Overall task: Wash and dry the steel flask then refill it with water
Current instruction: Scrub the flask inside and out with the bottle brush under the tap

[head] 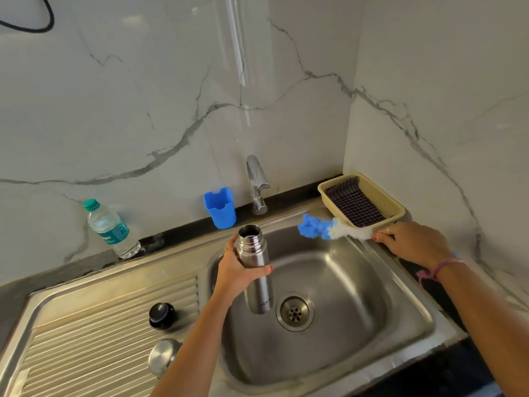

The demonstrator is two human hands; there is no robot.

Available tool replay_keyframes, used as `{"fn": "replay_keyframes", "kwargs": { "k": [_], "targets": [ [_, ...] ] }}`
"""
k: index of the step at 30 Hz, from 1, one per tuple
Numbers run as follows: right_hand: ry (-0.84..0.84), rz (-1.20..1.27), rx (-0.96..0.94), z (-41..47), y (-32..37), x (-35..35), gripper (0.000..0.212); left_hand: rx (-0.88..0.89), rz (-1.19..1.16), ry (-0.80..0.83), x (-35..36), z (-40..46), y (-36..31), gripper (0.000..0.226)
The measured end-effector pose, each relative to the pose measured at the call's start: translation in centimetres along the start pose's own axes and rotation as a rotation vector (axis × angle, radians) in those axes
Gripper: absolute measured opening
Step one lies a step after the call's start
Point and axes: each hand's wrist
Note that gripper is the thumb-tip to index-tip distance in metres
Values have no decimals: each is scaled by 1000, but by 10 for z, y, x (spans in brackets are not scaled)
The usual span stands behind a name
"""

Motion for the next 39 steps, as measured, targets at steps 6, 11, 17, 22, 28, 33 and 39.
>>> {"fn": "replay_keyframes", "kwargs": {
  "k": [6, 11, 17, 22, 28, 33, 39],
  "targets": [
    [-49, 75, 54, 4, 16, 3, 35, 63, 89, 102, 14, 46, -31, 113],
    [-74, 100, 67, 12, 28, 11, 34, 40, 108, 163, 28, 76, -49, 114],
    [-130, 169, 111, 18, 33, 23, 31, -21, 161, 229, 40, 100, -54, 134],
    [-91, 182, 111, 20, 36, 27, 33, -39, 166, 244, 44, 113, -54, 139],
    [-95, 169, 121, 19, 35, 29, 35, -44, 198, 266, 46, 120, -57, 141],
    [-95, 160, 118, 20, 32, 33, 36, -37, 217, 278, 46, 123, -54, 143],
    [-96, 189, 117, 22, 29, 37, 37, -35, 229, 299, 47, 126, -52, 144]
  ]
}}
Point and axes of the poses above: each hand's wrist, its own z-axis towards the middle knuckle, its own x-axis out of the palm, y = z × x, and after that the axes turned 8 degrees about -x, right-handed
